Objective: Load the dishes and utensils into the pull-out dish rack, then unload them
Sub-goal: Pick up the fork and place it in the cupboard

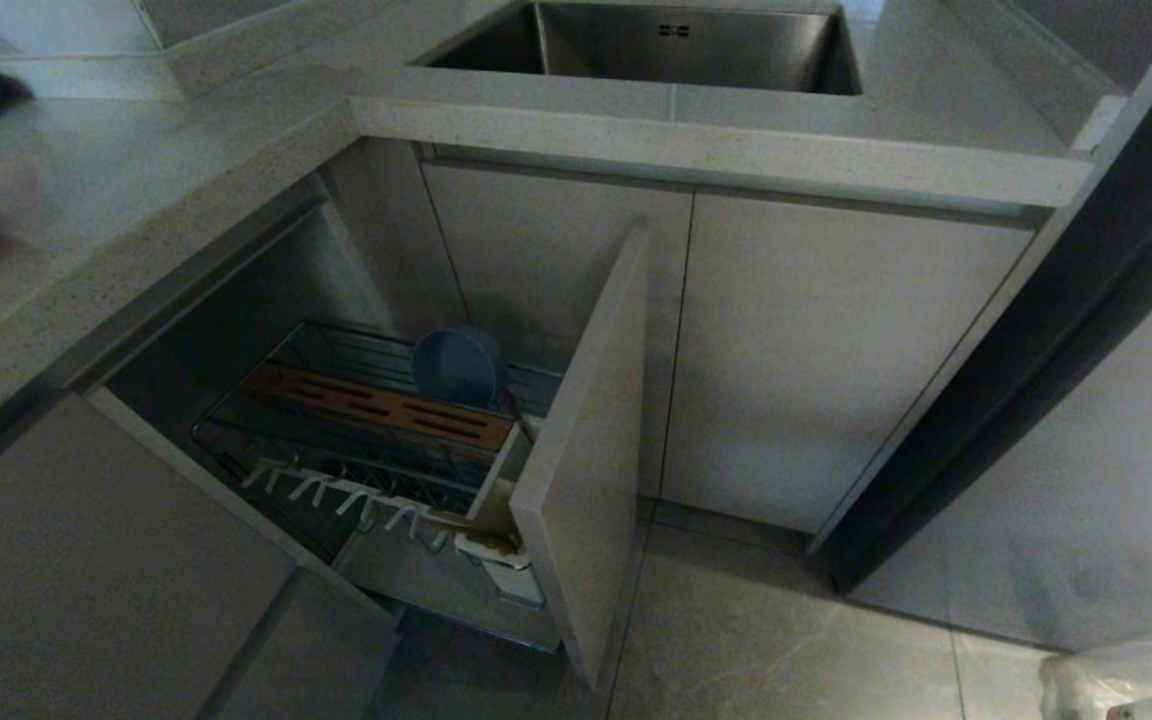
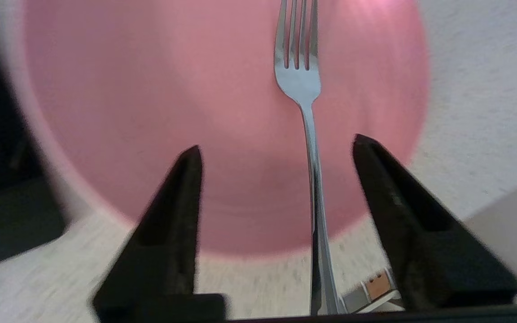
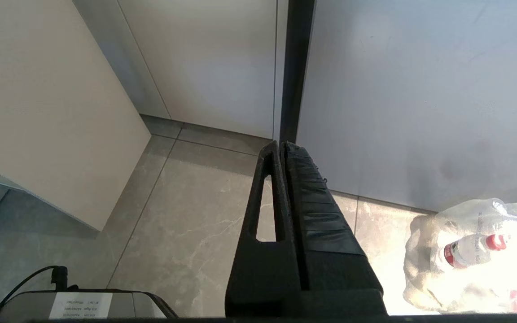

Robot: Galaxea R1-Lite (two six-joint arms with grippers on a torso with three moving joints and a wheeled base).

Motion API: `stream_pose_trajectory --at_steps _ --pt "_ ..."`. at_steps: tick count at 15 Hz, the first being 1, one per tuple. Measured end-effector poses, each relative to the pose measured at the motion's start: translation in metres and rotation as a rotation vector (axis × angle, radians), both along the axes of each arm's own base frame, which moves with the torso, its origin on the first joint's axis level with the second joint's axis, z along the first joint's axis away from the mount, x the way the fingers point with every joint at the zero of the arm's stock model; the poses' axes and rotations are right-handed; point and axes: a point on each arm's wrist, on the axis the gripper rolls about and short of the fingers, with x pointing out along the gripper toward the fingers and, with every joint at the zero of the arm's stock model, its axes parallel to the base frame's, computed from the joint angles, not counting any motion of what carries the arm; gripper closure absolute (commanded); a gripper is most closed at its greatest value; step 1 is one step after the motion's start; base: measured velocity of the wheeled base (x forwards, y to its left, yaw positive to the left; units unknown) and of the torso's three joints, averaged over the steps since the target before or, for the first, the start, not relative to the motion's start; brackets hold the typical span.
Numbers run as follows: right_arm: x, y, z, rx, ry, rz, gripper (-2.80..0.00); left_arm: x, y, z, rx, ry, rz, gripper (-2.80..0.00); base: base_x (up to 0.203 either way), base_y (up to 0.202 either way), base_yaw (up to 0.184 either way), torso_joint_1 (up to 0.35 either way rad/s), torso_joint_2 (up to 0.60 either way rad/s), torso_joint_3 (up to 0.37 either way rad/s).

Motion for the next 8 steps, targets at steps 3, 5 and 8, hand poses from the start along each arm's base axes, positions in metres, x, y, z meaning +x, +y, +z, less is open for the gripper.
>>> stream_pose_trajectory --at_steps 3,5,8 --pt "0.0 0.0 0.0 0.0 0.0 0.0 0.0 0.013 0.002 -0.005 -0.022 0.023 -0.033 -2.8 0.0 0.0 0.0 0.0 0.0 0.0" --pt "0.0 0.0 0.0 0.0 0.0 0.0 0.0 0.018 0.002 -0.007 -0.025 0.03 -0.045 -2.8 0.0 0.0 0.0 0.0 0.0 0.0" --pt "0.0 0.0 0.0 0.0 0.0 0.0 0.0 0.022 0.002 -0.009 -0.028 0.038 -0.052 -2.8 0.0 0.0 0.0 0.0 0.0 0.0"
